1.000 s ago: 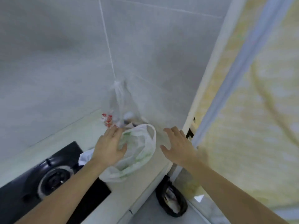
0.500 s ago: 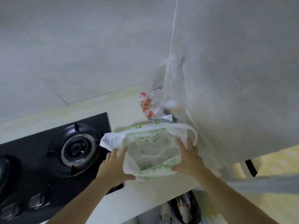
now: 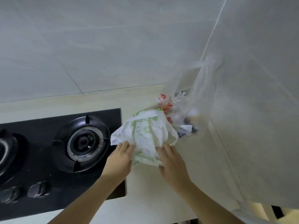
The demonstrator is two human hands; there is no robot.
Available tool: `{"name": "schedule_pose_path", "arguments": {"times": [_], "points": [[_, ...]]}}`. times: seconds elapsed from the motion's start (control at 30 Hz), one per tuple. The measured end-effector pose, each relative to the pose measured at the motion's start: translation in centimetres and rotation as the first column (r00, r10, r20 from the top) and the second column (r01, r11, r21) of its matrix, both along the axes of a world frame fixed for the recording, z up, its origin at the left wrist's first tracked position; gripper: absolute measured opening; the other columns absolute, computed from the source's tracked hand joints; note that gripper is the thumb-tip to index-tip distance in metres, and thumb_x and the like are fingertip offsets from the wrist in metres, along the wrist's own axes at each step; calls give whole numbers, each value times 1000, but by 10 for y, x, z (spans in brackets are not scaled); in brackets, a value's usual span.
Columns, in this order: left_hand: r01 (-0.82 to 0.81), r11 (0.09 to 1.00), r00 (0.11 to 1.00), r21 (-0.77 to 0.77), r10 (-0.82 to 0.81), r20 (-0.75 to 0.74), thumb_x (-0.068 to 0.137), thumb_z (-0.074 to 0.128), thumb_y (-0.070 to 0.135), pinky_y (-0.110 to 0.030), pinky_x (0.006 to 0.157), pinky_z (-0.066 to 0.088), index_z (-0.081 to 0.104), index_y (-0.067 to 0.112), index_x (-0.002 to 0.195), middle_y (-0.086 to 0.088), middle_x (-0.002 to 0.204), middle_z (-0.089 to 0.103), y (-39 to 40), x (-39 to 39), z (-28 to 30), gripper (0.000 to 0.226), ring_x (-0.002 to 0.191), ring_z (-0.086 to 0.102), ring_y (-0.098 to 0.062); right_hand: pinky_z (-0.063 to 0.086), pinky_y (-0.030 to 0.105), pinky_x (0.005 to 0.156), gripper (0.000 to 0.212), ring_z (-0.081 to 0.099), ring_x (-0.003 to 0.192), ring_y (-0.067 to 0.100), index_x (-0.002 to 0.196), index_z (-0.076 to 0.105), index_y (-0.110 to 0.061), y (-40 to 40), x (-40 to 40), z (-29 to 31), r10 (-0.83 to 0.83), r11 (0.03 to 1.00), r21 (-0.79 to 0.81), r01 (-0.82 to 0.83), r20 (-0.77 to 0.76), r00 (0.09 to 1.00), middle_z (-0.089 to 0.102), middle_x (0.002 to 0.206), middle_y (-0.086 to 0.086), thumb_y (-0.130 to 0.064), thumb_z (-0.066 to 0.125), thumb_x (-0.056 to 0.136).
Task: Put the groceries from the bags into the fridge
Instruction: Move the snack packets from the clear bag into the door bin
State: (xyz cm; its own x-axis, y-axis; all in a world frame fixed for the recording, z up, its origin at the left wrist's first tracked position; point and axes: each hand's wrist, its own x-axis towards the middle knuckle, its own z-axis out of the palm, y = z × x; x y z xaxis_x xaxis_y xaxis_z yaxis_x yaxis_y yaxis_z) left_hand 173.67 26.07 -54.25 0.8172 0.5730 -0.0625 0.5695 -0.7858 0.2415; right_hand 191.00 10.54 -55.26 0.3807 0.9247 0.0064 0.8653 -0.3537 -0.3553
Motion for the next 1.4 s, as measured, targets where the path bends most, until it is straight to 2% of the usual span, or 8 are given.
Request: {"name": "schedule_pose_path", "arguments": {"times": [0.1, 0.37, 0.67, 0.77, 0.93, 1.03, 1.2, 1.4], "points": [[-66, 996, 997, 56, 63, 49, 73, 65, 0, -38, 54, 51, 58, 15, 115, -2, 106, 50, 46, -10, 38, 45, 93, 50, -27, 52, 36, 73, 60, 51, 100, 28, 124, 56, -18, 50, -3, 24, 31, 996, 87, -34, 30, 999, 52, 116, 3, -8, 68, 66], [-231, 960, 973, 159, 226, 51, 83, 66, 9, -40, 57, 51, 56, 16, 128, -5, 115, 48, 166, -69, 82, 46, 107, 46, -29, 53, 40, 76, 47, 49, 103, 25, 121, 52, -23, 194, -30, 65, 144, 982, 114, -153, 84, 986, 47, 116, -1, -31, 78, 82], [-355, 929, 904, 106, 370, -215, 88, 74, 39, -48, 98, 53, 26, 35, 158, 2, 161, 28, 217, -118, 87, 85, 137, 41, -38, 50, 45, 97, 86, 37, 137, 29, 154, 33, -29, 262, -57, 72, 178, 980, -97, -175, 30, 983, 43, 146, 0, -65, 69, 85], [-334, 929, 903, 159, 364, -228, 85, 75, 51, -53, 105, 47, 28, 34, 158, 2, 164, 27, 207, -115, 99, 88, 144, 35, -41, 47, 45, 101, 82, 38, 136, 28, 154, 35, -29, 240, -41, 93, 148, 988, -48, -145, 63, 987, 41, 150, 0, -64, 66, 86], [-187, 965, 960, 183, 219, -173, 89, 63, 50, -51, 106, 45, 39, 33, 154, -2, 155, 40, 171, -59, 130, 72, 140, 40, -30, 51, 45, 93, 62, 46, 127, 26, 142, 50, -25, 186, 15, 144, 38, 996, 74, -51, 171, 985, 50, 139, -1, -51, 68, 89], [-79, 985, 995, 155, 86, -43, 89, 63, 47, -49, 98, 48, 48, 29, 147, -2, 141, 51, 143, 8, 152, 63, 129, 49, -30, 52, 46, 90, 52, 51, 121, 28, 134, 58, -21, 155, 56, 175, -76, 982, 183, 33, 233, 970, 56, 128, 2, -40, 70, 87], [89, 995, 981, 53, -97, 171, 93, 60, 47, -43, 95, 49, 42, 25, 149, -3, 135, 52, 88, 127, 181, 62, 125, 49, -28, 53, 46, 89, 42, 54, 117, 31, 129, 62, -16, 105, 126, 211, -265, 931, 331, 155, 320, 910, 58, 126, 7, -26, 66, 88], [116, 982, 938, -148, -59, 342, 92, 67, 38, -43, 103, 49, 25, 26, 157, -1, 152, 41, 60, 219, 186, 79, 136, 43, -25, 55, 41, 88, 61, 51, 122, 34, 142, 49, -23, 78, 172, 201, -440, 847, 368, 383, 84, 894, 46, 140, 10, -29, 77, 88]]}}
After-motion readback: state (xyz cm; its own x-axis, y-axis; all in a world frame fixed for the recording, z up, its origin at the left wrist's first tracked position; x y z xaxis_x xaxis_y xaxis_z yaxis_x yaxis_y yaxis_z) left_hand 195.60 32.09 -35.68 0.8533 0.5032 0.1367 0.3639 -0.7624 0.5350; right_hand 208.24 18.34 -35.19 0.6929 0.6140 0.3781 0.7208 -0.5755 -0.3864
